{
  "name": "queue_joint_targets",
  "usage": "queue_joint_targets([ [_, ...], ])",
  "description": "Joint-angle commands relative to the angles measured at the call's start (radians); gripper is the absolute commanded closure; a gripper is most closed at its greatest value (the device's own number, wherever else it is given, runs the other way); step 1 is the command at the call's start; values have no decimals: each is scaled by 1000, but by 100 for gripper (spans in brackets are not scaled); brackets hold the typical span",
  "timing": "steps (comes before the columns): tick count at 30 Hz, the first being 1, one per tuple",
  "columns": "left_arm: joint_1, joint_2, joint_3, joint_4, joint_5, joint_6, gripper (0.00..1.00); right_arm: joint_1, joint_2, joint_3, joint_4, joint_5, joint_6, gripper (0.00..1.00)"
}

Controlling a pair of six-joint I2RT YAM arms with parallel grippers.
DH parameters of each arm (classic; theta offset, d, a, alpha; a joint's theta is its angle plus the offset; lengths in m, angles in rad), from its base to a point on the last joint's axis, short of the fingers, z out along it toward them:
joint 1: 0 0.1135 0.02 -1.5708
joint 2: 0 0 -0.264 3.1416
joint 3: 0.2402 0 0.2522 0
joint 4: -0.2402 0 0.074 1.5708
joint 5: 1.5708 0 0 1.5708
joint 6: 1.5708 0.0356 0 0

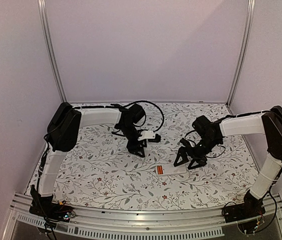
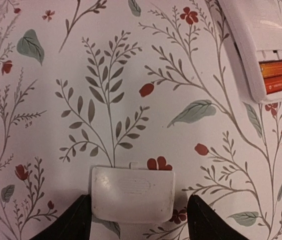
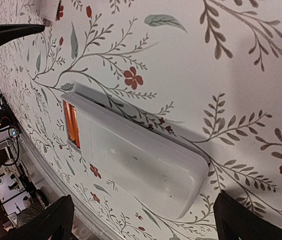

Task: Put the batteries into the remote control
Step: Place the remote control without the battery cover at the center of the board, then pick up the battery cover from the center of the board.

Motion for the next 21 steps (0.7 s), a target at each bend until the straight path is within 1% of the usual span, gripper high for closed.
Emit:
queue_joint_targets([
  [1, -15, -8, -50, -15, -26, -9, 40, -7, -9, -35, -36, 22, -8, 2],
  [5, -33, -57, -136, 65, -63, -27, 47, -6, -7, -41, -21, -8, -6, 4],
  [9, -39, -74, -152, 79, -77, -50, 56, -4, -1, -50, -13, -29, -4, 5],
  [12, -40, -100, -168, 88, -54, -77, 59, -3, -10, -61, -9, -29, 1, 5],
  [15, -47, -134, -189, 96, -41, -138, 61, -1, -15, -68, -1, -33, 5, 6],
  [18, -67, -184, -239, 115, -71, -228, 64, 6, -13, -67, 9, -48, 9, 8],
  [21, -81, -283, -376, 198, -101, -309, 64, 14, -12, -71, 27, -67, 20, 10],
])
